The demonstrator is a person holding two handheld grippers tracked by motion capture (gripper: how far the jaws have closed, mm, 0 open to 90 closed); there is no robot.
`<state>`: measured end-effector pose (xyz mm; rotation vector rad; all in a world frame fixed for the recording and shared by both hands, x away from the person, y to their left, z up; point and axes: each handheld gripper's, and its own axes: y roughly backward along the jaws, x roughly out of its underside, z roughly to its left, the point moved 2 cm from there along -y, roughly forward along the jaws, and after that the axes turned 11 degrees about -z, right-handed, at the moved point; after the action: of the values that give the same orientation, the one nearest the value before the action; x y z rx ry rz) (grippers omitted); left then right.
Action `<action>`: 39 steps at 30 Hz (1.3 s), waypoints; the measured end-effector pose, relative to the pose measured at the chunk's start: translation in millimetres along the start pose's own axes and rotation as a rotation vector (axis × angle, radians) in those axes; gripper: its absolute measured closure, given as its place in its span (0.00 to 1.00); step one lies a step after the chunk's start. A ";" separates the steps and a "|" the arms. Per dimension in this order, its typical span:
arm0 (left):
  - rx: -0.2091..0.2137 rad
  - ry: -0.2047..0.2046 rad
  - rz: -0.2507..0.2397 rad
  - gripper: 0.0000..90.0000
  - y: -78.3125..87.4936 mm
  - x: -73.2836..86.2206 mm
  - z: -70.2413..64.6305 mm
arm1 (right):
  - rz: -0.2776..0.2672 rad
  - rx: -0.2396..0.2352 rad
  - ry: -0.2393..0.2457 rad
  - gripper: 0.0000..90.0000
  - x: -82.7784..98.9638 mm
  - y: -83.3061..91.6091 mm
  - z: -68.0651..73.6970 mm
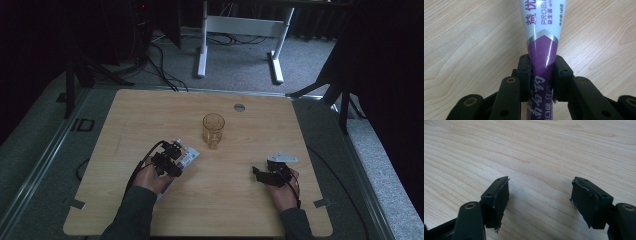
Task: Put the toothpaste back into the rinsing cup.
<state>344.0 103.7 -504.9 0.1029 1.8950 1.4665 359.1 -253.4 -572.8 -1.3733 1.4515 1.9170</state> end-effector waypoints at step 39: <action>-0.018 0.045 -0.115 0.80 18.6 -12.2 4.0 | 0.000 0.000 -0.001 0.33 0.0 0.0 0.0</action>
<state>348.7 107.6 -483.2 -0.0472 1.8905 1.4192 359.1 -253.4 -572.8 -1.3723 1.4516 1.9171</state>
